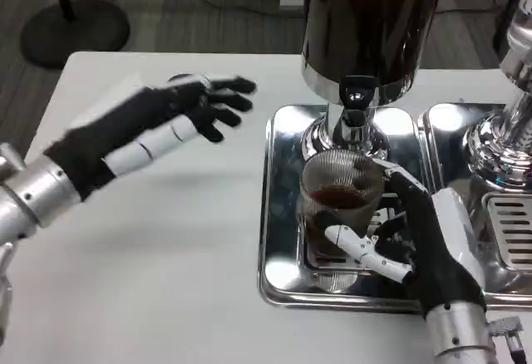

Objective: Grasp the cup under the faucet to collect the drink, then remove the cup.

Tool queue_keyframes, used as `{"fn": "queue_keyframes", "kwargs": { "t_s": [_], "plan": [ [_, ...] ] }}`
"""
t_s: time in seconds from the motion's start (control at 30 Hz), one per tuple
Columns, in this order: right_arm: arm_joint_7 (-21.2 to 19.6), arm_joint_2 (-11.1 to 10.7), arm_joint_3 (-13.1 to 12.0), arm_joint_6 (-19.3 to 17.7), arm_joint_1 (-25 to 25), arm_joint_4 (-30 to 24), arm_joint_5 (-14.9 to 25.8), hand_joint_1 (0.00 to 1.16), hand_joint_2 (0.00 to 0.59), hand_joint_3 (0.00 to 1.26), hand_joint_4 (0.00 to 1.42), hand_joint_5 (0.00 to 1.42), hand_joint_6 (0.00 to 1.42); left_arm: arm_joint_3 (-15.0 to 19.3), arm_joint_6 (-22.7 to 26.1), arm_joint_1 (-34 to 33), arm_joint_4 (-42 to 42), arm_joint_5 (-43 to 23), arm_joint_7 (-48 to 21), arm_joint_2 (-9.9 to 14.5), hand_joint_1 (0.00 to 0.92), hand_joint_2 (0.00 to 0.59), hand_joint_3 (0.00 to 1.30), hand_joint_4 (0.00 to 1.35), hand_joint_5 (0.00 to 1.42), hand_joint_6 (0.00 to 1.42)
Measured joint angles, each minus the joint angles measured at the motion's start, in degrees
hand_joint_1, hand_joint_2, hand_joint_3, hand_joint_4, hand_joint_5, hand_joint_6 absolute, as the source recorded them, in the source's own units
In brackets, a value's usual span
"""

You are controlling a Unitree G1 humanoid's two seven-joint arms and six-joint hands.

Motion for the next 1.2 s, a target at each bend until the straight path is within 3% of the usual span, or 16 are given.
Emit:
{"fn": "queue_keyframes", "kwargs": {
  "t_s": [0.4,1.2],
  "plan": [
    [-1.57,0.52,-0.81,-1.24,1.12,-0.19,-0.71,0.63,0.199,0.46,0.48,0.68,0.87,-4.17,-1.32,-0.09,3.60,3.13,-0.43,-2.71,0.000,0.179,0.22,0.21,0.24,0.34],
    [-5.45,0.25,-1.61,-2.65,4.57,-2.04,-3.34,0.64,0.204,0.49,0.54,0.74,0.96,-4.37,-3.57,-1.03,7.46,5.34,1.05,-2.69,0.000,0.176,0.21,0.20,0.23,0.34]
  ]
}}
